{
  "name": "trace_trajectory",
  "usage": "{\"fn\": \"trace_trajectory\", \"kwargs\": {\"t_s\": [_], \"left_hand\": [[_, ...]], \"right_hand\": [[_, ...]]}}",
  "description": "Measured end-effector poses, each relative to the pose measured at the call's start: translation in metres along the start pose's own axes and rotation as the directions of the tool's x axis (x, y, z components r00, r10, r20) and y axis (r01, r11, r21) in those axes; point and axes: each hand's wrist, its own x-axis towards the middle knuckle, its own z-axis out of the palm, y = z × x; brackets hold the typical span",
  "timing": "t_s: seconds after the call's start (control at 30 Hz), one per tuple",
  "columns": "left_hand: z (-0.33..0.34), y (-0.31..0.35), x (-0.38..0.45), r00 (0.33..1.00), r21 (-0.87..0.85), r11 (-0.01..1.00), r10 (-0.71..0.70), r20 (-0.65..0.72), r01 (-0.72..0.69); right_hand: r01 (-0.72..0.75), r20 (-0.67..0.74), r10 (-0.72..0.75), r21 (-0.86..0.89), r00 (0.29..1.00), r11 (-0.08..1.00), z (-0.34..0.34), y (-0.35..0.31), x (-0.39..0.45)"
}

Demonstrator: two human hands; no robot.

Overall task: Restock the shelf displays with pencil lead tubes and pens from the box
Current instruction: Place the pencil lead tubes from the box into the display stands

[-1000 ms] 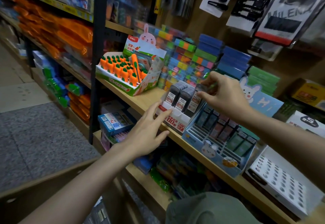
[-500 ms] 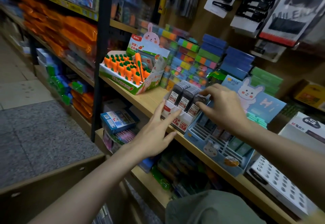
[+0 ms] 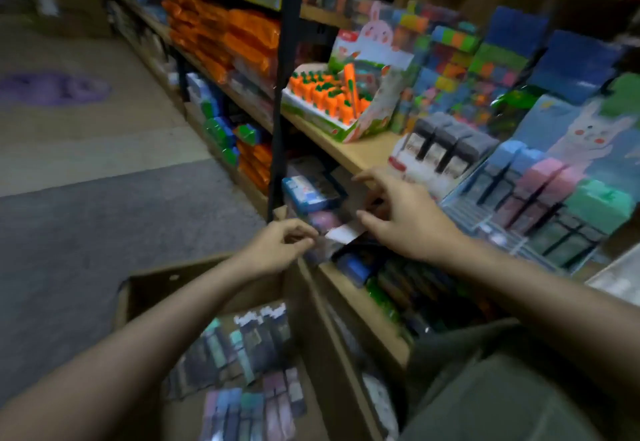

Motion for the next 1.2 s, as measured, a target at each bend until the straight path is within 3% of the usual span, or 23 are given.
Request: {"fn": "trace_trajectory", "kwargs": {"t_s": [0.13, 0.23, 0.4, 0.5, 0.6, 0.73, 0.8, 0.97, 1.1, 1.2], "left_hand": [[-0.013, -0.066, -0.059, 0.92, -0.025, 0.93, -0.366, -0.14, 0.367], [-0.003, -0.113, -0.102, 0.8, -0.116, 0.825, -0.565, -0.201, 0.553], [0.04, -0.166, -0.146, 0.573, -0.431, 0.646, -0.761, -0.304, 0.63], [0.068, -0.186, -0.155, 0.497, -0.5, 0.549, -0.832, -0.247, 0.67], [0.086, -0.203, -0.152, 0.477, -0.41, 0.541, -0.841, -0.255, 0.734], [0.099, -0.229, -0.154, 0.528, -0.077, 0.564, -0.806, -0.269, 0.822], [0.104, -0.239, -0.159, 0.532, 0.006, 0.549, -0.807, -0.257, 0.836], [0.114, -0.256, -0.163, 0.534, 0.051, 0.545, -0.794, -0.289, 0.837], [0.117, -0.264, -0.162, 0.536, 0.002, 0.569, -0.773, -0.339, 0.823], [0.116, -0.267, -0.16, 0.49, -0.092, 0.551, -0.797, -0.354, 0.829]], "right_hand": [[0.006, 0.329, -0.01, 0.016, 0.944, 1.0, 0.083, -0.021, -0.004], [-0.135, 0.465, 0.068, 0.113, 0.883, 0.984, 0.145, -0.029, -0.019], [-0.344, 0.572, 0.203, 0.149, 0.795, 0.927, 0.23, -0.023, -0.049], [-0.428, 0.636, 0.279, 0.091, 0.72, 0.899, 0.267, -0.008, -0.07], [-0.475, 0.694, 0.352, -0.016, 0.628, 0.88, 0.3, 0.008, -0.092], [-0.504, 0.776, 0.442, -0.189, 0.449, 0.843, 0.338, 0.016, -0.114], [-0.554, 0.768, 0.498, -0.229, 0.403, 0.801, 0.352, 0.017, -0.121], [-0.553, 0.695, 0.573, -0.297, 0.434, 0.779, 0.373, 0.012, -0.13], [-0.672, 0.619, 0.623, -0.199, 0.478, 0.713, 0.376, 0.017, -0.131], [-0.742, 0.56, 0.661, -0.117, 0.499, 0.66, 0.378, 0.02, -0.131]]}}
